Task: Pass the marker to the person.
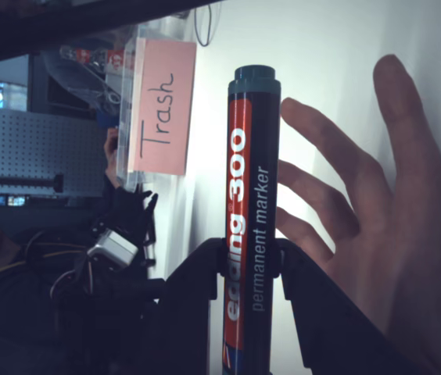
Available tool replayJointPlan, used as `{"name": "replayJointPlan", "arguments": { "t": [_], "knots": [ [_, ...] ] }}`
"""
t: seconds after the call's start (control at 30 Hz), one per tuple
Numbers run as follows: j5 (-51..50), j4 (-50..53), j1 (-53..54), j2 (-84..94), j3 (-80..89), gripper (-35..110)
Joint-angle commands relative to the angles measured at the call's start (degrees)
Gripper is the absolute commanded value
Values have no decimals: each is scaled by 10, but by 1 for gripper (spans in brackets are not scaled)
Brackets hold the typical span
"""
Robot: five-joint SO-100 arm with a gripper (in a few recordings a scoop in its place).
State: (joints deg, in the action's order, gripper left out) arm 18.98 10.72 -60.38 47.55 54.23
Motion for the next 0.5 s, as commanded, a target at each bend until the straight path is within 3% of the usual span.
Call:
{"name": "replayJointPlan", "arguments": {
  "t": [0.0, 0.3, 0.47],
  "knots": [
    [-31, 25, -6, 69, -1, -5],
    [-76, 158, -9, 81, -8, -5],
    [-55, 178, -3, 84, -8, -5]
  ]
}}
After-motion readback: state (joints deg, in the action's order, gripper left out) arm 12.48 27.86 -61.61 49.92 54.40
